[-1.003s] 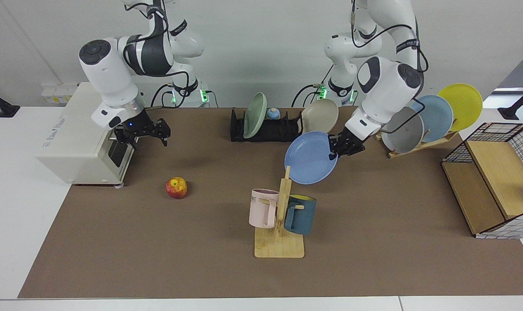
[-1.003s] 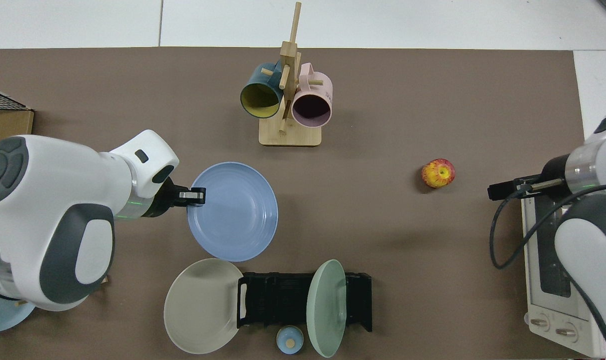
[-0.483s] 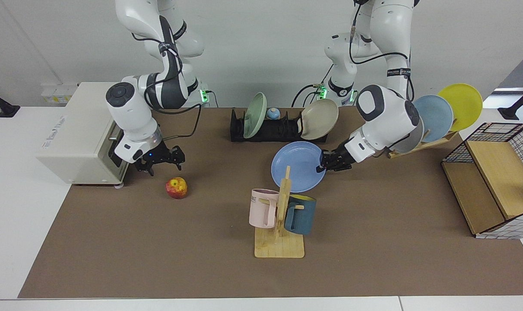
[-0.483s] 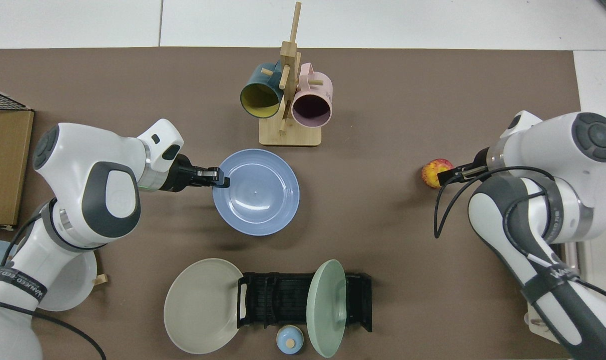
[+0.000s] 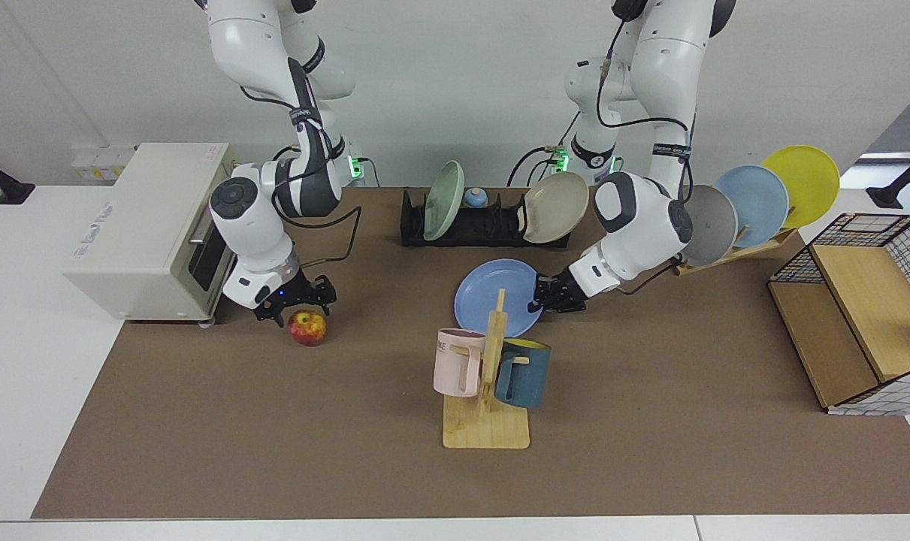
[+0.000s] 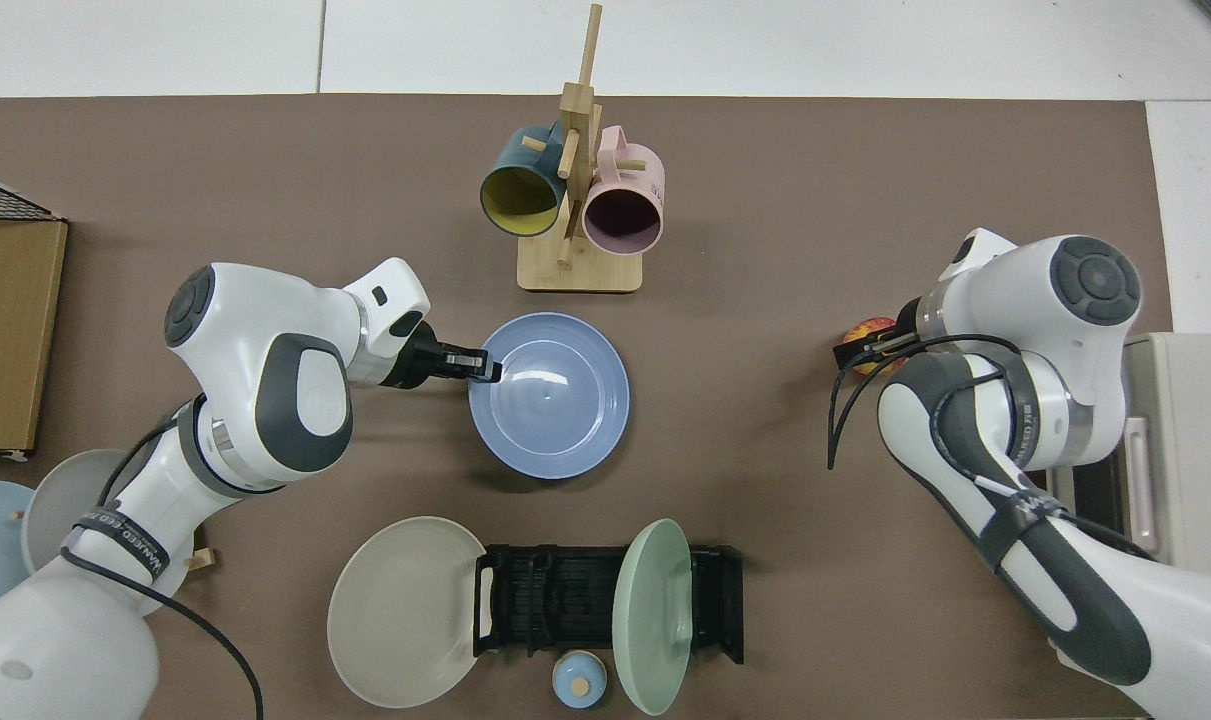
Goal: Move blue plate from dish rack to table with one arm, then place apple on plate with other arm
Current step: 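Lower the blue plate onto the table while the right gripper grasps the apple, then open the left gripper and withdraw it while the right gripper lifts the apple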
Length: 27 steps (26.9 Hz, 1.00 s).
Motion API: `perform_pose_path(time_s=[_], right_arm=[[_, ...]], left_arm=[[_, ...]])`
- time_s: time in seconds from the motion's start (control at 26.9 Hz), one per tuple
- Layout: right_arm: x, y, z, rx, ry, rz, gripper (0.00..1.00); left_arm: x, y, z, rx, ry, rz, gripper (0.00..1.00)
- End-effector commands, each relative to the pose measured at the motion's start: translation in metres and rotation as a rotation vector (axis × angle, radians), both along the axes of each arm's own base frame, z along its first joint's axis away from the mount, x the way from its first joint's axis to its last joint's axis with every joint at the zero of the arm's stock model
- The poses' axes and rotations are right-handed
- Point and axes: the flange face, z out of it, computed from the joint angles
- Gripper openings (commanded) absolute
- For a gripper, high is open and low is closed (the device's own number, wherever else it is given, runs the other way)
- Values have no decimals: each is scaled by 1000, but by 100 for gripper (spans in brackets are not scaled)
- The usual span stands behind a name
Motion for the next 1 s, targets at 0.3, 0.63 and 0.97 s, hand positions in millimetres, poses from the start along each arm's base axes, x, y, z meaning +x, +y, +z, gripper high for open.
perform_pose_path(time_s=[0.3, 0.63, 0.97], right_arm=[[10, -5, -28, 5, -58, 6, 100], [14, -5, -30, 6, -84, -2, 76], [12, -5, -30, 10, -68, -34, 0]], left_arm=[[-2, -9, 14, 36, -32, -8, 87], [8, -6, 84, 194, -58, 6, 98], [-8, 17, 197, 527, -72, -51, 100]])
